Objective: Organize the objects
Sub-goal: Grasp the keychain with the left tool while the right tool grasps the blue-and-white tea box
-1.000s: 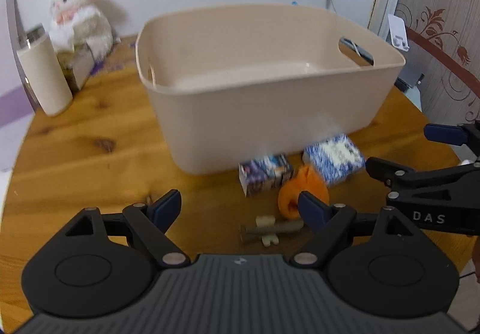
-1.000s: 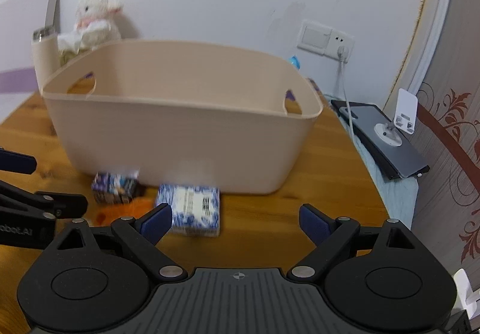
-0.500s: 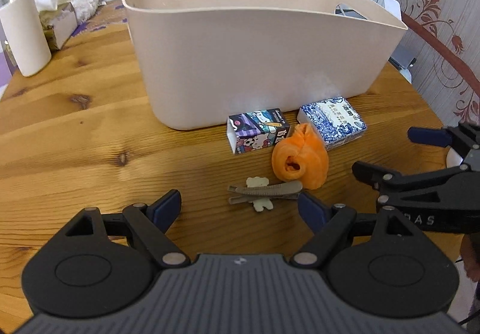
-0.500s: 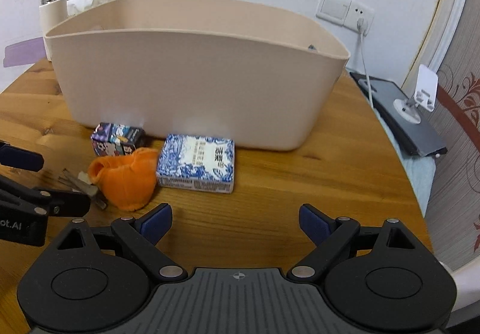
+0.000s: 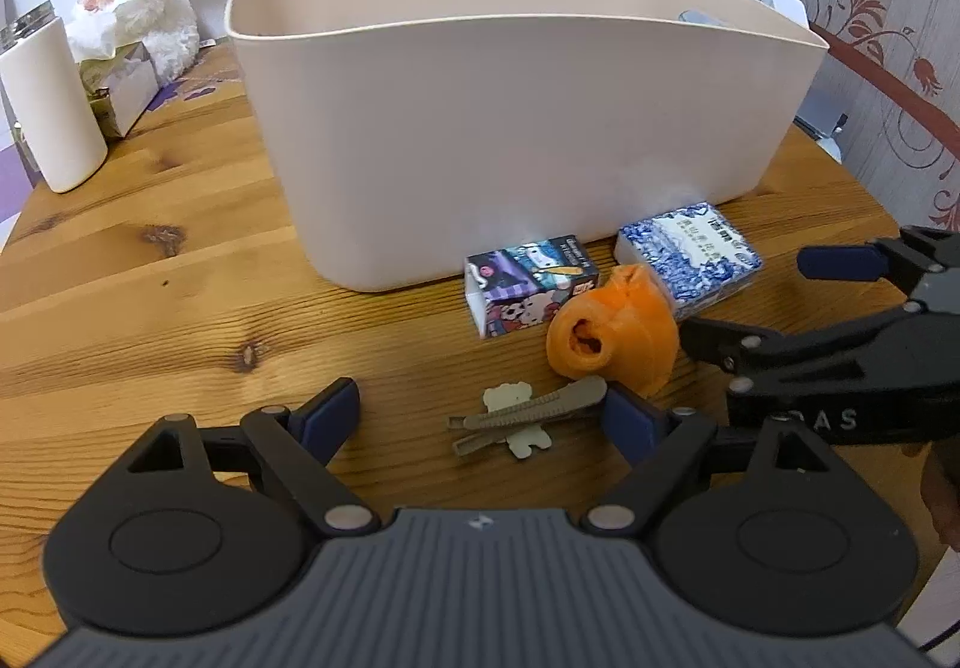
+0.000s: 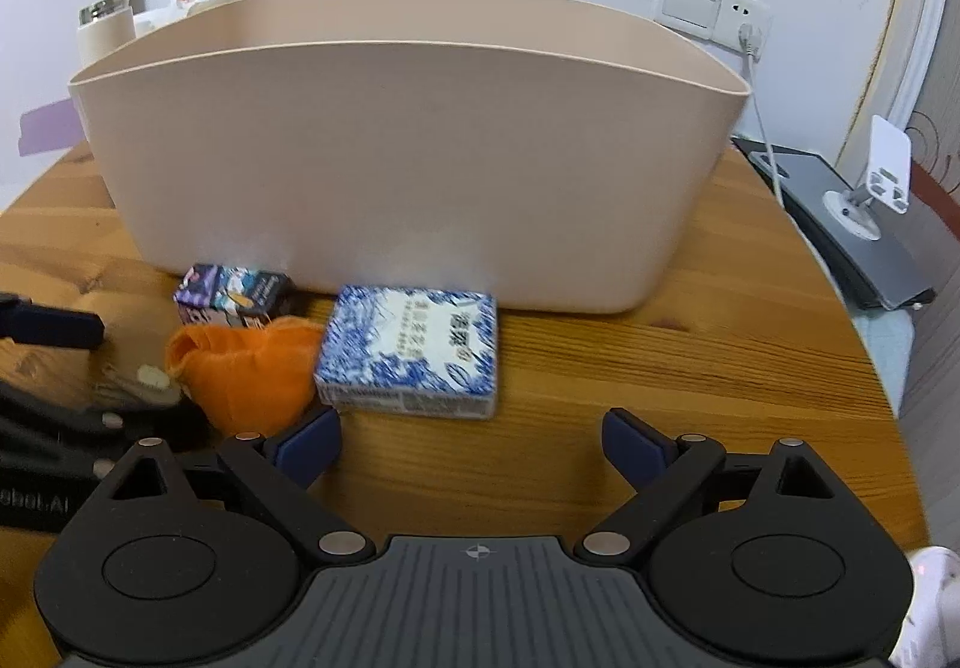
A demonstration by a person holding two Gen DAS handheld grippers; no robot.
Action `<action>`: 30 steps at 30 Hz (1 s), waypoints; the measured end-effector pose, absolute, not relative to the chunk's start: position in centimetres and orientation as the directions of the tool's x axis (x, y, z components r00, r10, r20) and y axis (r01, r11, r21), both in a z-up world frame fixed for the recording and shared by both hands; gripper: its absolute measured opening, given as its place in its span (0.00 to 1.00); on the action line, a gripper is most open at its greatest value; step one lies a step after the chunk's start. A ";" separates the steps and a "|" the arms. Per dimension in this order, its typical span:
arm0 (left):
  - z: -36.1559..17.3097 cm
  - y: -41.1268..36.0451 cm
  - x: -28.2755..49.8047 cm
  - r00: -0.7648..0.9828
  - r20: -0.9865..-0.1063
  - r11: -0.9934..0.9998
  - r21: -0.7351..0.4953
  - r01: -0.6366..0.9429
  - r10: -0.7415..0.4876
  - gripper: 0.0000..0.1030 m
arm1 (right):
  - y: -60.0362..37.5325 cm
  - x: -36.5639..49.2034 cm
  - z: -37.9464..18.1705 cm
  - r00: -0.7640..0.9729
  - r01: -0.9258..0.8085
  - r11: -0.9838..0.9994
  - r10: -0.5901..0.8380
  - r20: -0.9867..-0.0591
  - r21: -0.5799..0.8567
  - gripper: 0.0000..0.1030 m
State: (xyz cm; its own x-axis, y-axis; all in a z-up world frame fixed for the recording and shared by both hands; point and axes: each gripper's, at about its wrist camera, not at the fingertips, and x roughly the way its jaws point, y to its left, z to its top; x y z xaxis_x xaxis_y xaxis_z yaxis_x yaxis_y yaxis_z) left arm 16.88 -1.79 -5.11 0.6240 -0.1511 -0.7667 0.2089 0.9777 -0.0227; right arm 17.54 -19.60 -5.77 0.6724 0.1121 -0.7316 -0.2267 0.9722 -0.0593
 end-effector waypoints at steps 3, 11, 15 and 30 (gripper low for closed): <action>-5.0 -1.1 17.0 0.624 -0.767 0.981 -0.033 0.190 -0.147 0.82 | -19.1 17.8 -5.9 0.679 -0.230 0.972 0.123 -0.724 -0.051 0.94; -4.6 -0.2 16.7 0.628 -0.769 0.984 -0.009 0.179 -0.121 0.58 | -17.6 18.2 -6.3 0.675 -0.254 0.967 0.174 -0.717 -0.004 0.95; -4.5 0.7 16.5 0.641 -0.758 0.985 -0.010 0.172 -0.119 0.40 | -16.7 18.3 -6.3 0.679 -0.270 0.963 0.182 -0.712 -0.012 0.93; -4.0 1.9 15.5 0.631 -0.762 0.987 -0.058 0.153 -0.142 0.11 | -16.8 16.8 -5.8 0.692 -0.233 0.972 0.177 -0.700 0.016 0.71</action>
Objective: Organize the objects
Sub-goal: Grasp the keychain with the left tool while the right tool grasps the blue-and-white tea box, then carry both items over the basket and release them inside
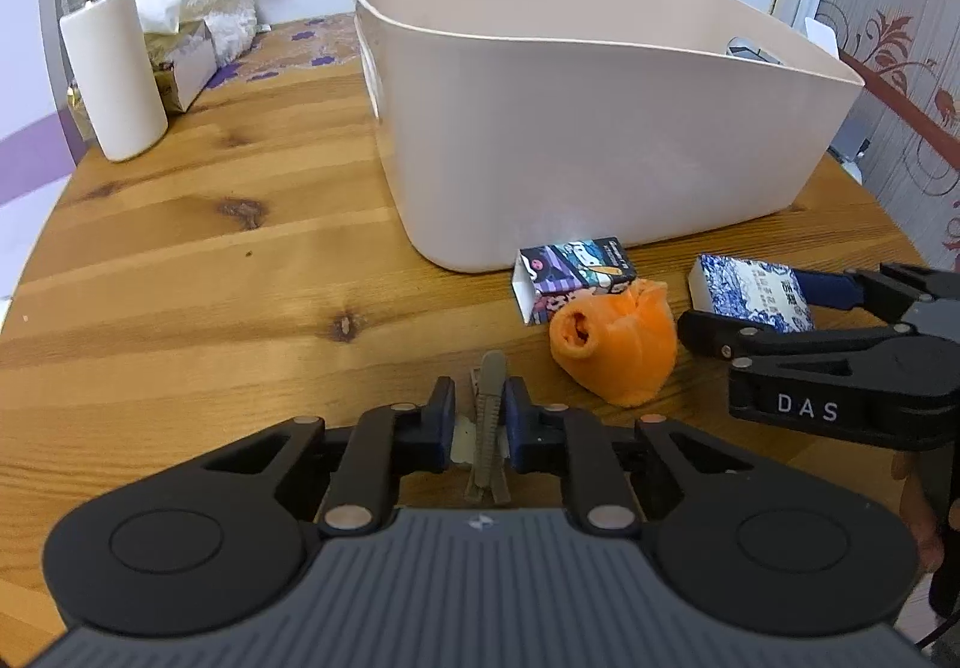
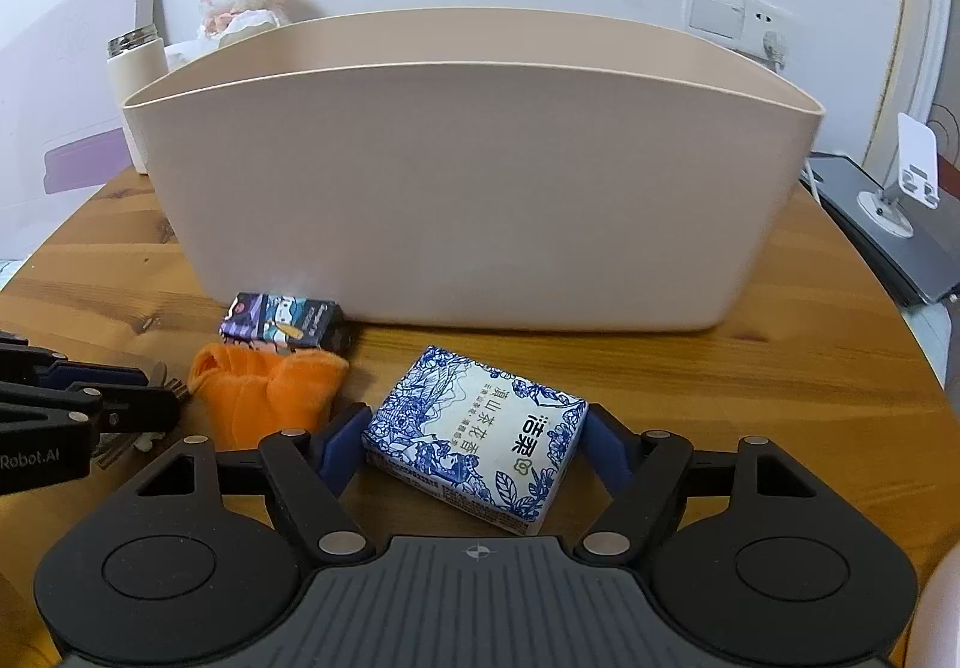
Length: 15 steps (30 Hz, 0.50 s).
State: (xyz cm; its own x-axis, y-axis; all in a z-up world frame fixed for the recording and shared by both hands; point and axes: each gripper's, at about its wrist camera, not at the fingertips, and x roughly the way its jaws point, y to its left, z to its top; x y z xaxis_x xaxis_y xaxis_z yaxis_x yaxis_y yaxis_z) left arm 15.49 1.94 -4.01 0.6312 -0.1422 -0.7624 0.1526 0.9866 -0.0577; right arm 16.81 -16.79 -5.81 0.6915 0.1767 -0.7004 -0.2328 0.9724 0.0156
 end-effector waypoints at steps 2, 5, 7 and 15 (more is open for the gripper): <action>-3.7 2.2 15.2 0.630 -0.762 0.986 -0.068 0.153 -0.150 0.11 | -17.1 16.4 -5.5 0.694 -0.227 0.974 0.176 -0.698 0.019 0.71; -3.0 2.3 14.7 0.645 -0.750 0.986 -0.064 0.152 -0.148 0.11 | -17.4 15.5 -4.5 0.711 -0.225 0.974 0.175 -0.682 0.016 0.71; -2.6 2.5 14.5 0.653 -0.743 0.987 -0.068 0.147 -0.148 0.11 | -17.5 15.0 -3.6 0.727 -0.224 0.974 0.172 -0.665 0.007 0.71; 0.8 3.0 13.6 0.715 -0.679 0.985 -0.089 0.145 -0.166 0.11 | -17.6 13.3 0.8 0.799 -0.229 0.973 0.172 -0.577 -0.026 0.71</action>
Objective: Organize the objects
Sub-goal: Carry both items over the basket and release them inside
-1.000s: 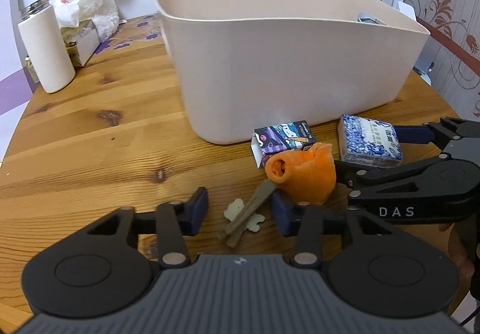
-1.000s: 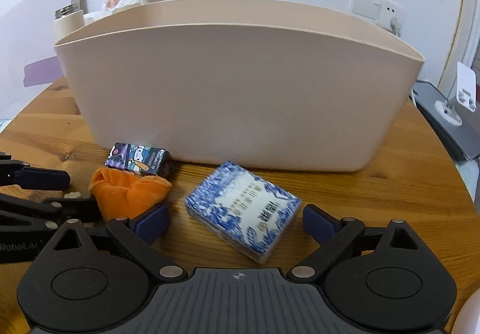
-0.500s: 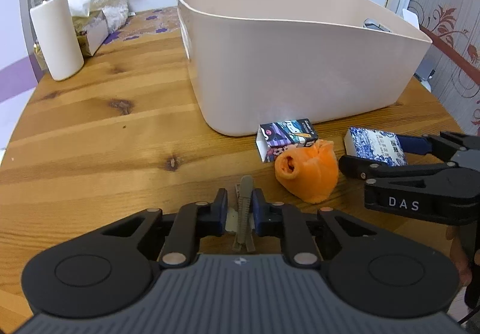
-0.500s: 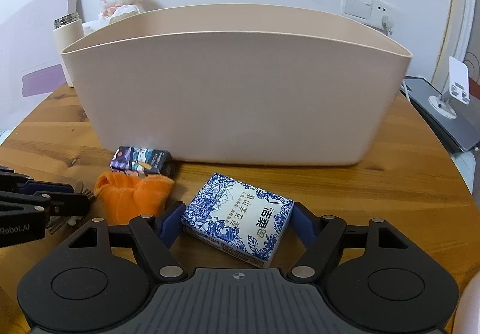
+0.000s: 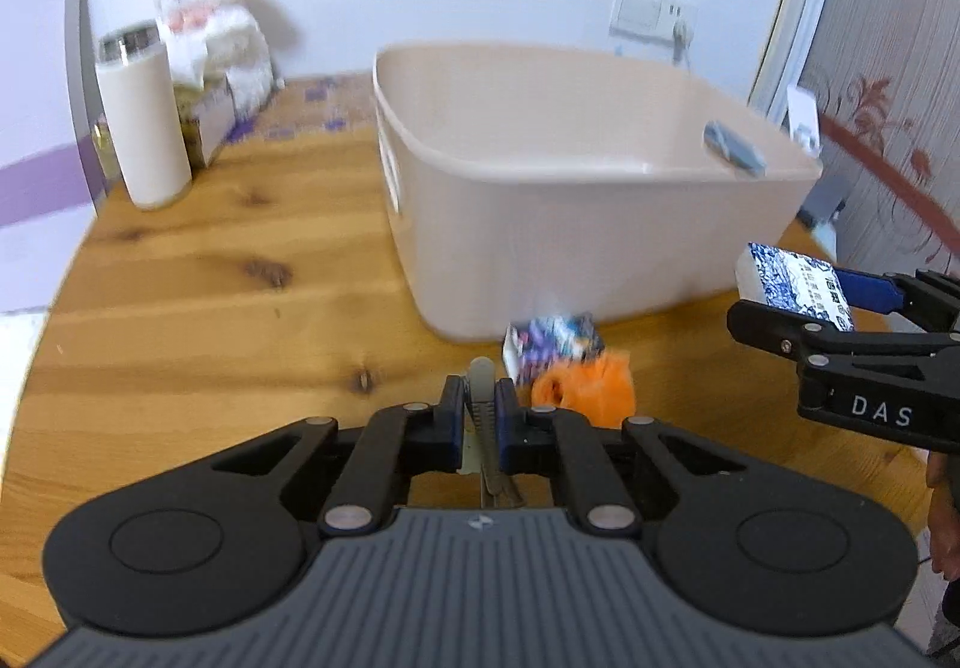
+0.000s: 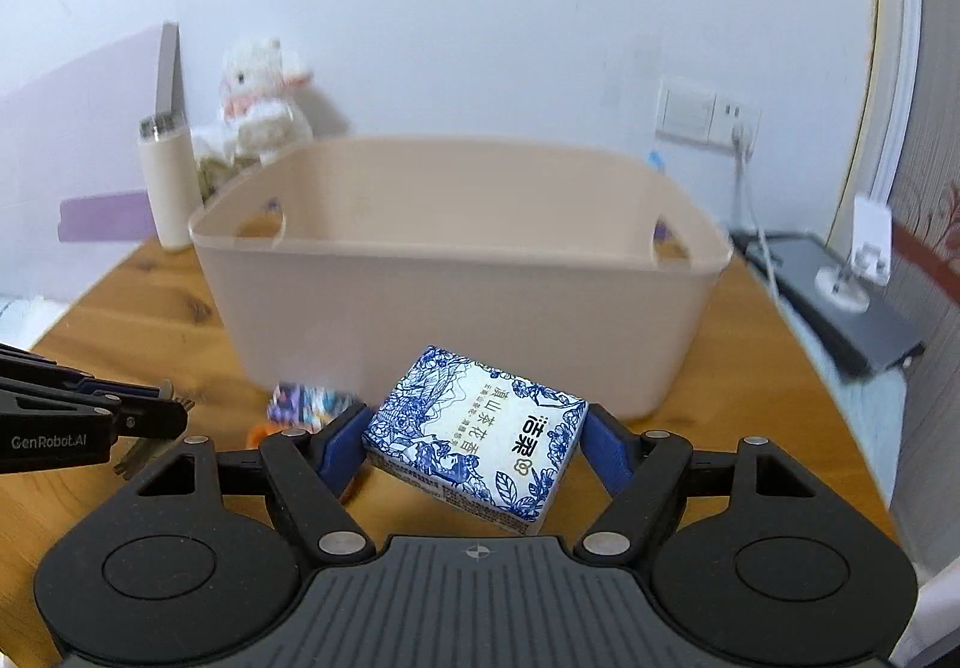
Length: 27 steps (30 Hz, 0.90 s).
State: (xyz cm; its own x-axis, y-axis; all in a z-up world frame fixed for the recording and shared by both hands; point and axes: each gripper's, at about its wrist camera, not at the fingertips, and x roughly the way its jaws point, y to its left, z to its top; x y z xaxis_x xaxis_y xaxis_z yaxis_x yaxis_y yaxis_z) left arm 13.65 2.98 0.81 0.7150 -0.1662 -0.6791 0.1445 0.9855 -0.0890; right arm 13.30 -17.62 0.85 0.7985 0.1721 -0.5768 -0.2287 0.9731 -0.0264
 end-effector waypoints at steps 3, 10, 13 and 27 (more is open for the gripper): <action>2.5 2.9 13.8 0.748 -0.643 0.985 -0.079 0.151 -0.166 0.11 | -17.6 13.4 2.3 0.825 -0.224 0.973 0.163 -0.541 -0.049 0.71; 6.4 2.2 15.1 0.809 -0.564 0.985 -0.058 0.164 -0.168 0.11 | -18.3 14.7 6.0 0.879 -0.193 0.979 0.146 -0.454 -0.059 0.71; 7.9 1.7 16.2 0.830 -0.532 0.985 -0.048 0.169 -0.168 0.11 | -18.6 15.6 7.3 0.895 -0.179 0.982 0.139 -0.423 -0.056 0.71; 8.0 -2.4 25.7 0.817 -0.557 0.982 0.012 0.186 -0.148 0.11 | -18.0 23.1 7.7 0.898 -0.133 0.988 0.088 -0.432 -0.075 0.71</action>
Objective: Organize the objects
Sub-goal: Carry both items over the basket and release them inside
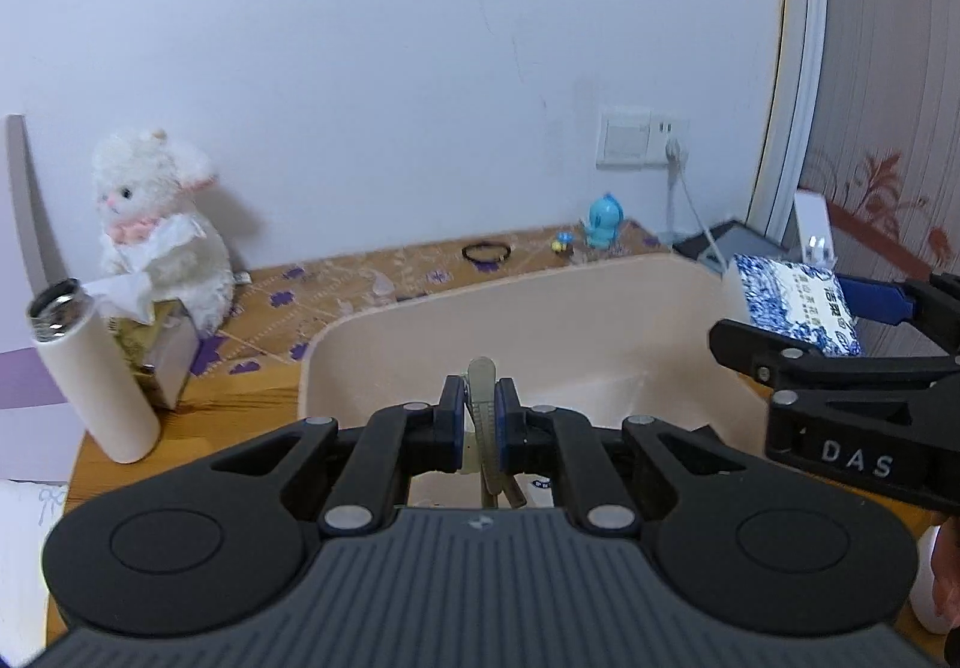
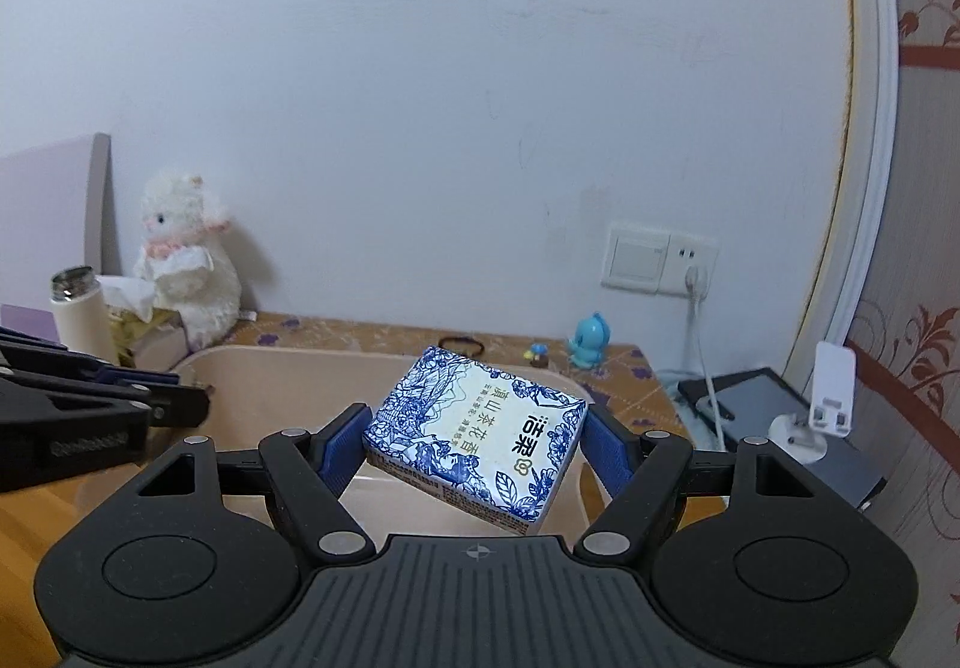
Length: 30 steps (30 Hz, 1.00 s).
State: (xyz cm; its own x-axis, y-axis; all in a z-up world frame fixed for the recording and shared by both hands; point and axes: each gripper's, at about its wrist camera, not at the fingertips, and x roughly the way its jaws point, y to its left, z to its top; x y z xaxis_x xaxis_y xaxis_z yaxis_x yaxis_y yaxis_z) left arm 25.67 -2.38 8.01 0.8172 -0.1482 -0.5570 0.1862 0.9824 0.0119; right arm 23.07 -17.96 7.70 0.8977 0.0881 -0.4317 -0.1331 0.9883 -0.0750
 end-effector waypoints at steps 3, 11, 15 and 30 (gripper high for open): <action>6.5 -3.3 27.3 0.792 -0.596 0.980 0.040 0.195 -0.133 0.11 | -17.9 24.6 6.5 0.877 -0.137 0.988 0.085 -0.473 -0.075 0.71; 2.5 -4.0 29.8 0.719 -0.687 0.975 0.074 0.211 -0.103 0.11 | -17.5 27.1 3.0 0.812 -0.143 0.986 0.065 -0.580 -0.089 0.71; 2.7 -3.6 29.5 0.714 -0.692 0.975 0.069 0.213 -0.107 0.13 | -17.5 27.1 2.3 0.795 -0.142 0.985 0.054 -0.604 -0.099 0.75; 7.6 -2.0 23.3 0.786 -0.613 0.980 0.091 0.176 -0.084 0.70 | -18.1 20.8 6.8 0.861 -0.135 0.983 0.057 -0.505 -0.120 0.89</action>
